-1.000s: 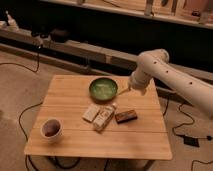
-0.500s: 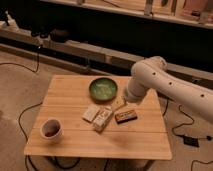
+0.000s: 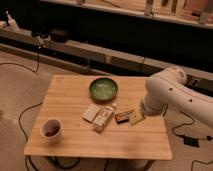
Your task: Move the arm in a circular motion
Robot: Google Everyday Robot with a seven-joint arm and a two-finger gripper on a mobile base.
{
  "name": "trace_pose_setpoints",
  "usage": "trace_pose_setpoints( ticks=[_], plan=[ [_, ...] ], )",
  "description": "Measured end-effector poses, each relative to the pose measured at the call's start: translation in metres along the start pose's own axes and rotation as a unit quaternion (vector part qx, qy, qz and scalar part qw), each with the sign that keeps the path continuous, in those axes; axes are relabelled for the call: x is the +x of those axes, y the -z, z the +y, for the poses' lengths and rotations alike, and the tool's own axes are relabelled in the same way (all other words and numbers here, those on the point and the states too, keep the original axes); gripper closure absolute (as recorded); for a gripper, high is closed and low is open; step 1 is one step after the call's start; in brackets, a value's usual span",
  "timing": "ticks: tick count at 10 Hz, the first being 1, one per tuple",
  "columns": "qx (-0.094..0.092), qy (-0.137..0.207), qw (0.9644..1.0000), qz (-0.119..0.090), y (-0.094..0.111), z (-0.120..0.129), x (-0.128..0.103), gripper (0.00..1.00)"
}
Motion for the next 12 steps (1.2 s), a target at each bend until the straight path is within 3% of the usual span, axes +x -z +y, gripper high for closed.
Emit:
trace_pose_setpoints(
  ticks=[1,2,3,4,7,9,10,12],
  plan=[
    [-0.034,-0.046,0.9982,0.016,0.008,0.05,0.005,0.2],
    [-0.054,-0.087,0.994,0.039,0.017,0.087,0.021,0.2],
    [-0.06,-0.103,0.9916,0.05,0.02,0.101,0.03,0.2],
    [-0.067,-0.13,0.9868,0.069,0.023,0.122,0.05,0.2],
    [-0.058,-0.169,0.9796,0.093,0.016,0.141,0.096,0.2],
    [-0.05,-0.205,0.9724,0.099,0.001,0.156,0.133,0.2],
    [-0.052,-0.215,0.9702,0.099,-0.003,0.162,0.142,0.2],
    [-0.068,-0.243,0.9623,0.101,-0.014,0.18,0.178,0.2]
  ],
)
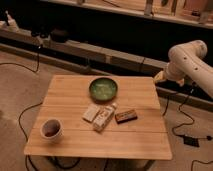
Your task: Move the arm in a circular motion
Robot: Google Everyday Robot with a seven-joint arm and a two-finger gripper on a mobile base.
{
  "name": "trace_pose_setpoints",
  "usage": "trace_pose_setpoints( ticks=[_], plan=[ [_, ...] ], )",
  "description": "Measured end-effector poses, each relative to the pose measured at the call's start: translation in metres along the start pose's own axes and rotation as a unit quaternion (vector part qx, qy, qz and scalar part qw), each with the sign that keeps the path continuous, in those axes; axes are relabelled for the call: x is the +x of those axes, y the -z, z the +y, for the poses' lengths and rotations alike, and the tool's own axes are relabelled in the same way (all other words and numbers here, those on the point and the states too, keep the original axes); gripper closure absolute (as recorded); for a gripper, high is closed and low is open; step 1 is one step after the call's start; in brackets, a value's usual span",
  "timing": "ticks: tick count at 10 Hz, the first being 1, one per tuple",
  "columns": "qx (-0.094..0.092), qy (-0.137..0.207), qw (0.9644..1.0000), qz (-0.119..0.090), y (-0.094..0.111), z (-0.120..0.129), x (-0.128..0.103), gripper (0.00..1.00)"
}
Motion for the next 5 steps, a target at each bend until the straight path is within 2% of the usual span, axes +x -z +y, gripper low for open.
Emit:
trace_pose_setpoints(
  ticks=[2,3,5],
  plan=[
    [-0.013,-0.004,0.9999,0.002,-0.01,-0.018,0.018,0.2],
    [-0.015,0.002,0.9999,0.0,-0.016,-0.038,0.021,0.2],
    [-0.011,0.024,0.9996,-0.01,-0.029,-0.077,0.011,0.2]
  ],
)
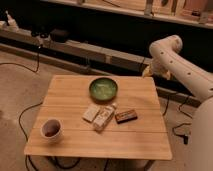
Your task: Move the arm in a circular motion
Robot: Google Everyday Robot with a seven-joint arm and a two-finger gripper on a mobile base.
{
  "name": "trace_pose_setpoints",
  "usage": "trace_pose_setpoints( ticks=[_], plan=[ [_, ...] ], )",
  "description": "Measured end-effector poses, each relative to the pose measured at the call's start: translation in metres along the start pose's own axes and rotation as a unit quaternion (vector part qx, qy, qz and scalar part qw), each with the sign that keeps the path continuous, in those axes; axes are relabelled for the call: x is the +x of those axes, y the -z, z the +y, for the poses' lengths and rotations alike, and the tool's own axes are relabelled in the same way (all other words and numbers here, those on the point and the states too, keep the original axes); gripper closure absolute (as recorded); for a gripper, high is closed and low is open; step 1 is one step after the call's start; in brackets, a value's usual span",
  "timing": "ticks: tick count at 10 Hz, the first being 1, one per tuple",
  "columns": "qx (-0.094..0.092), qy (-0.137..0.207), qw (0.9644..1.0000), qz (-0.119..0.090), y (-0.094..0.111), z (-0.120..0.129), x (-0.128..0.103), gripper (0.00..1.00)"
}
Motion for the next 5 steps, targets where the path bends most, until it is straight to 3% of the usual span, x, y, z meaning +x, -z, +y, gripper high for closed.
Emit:
trace_pose_setpoints(
  ticks=[3,5],
  plan=[
    [0.045,0.062,0.997,-0.01,-0.003,-0.079,-0.038,0.2],
    [0.094,0.106,0.9899,-0.011,0.014,-0.129,-0.071,0.2]
  ],
)
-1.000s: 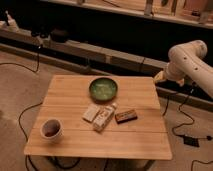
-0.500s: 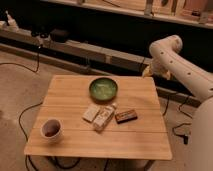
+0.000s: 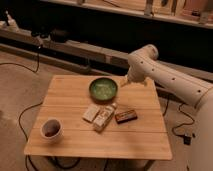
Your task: Move the arm in a circular motion
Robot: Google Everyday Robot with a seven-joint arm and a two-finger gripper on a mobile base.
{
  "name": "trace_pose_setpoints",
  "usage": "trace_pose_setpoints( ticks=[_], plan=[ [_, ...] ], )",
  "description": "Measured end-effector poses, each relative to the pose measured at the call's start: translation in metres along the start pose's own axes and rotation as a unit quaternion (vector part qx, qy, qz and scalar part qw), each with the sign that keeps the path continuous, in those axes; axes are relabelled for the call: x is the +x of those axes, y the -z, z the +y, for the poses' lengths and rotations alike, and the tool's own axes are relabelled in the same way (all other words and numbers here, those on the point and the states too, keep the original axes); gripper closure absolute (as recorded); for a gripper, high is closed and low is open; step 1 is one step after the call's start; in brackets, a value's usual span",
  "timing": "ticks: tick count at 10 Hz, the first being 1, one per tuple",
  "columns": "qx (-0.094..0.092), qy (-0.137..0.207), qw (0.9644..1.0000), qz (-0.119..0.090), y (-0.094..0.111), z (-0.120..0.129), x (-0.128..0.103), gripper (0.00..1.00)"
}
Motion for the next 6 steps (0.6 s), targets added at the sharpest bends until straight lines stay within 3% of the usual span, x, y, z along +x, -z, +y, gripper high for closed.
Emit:
trace_pose_setpoints(
  ticks=[3,6],
  plan=[
    [0.047,0.038,0.9979,-0.023,0.02,-0.06,-0.049,0.2],
    [0.068,0.063,0.995,-0.037,0.054,-0.094,-0.091,0.2]
  ],
)
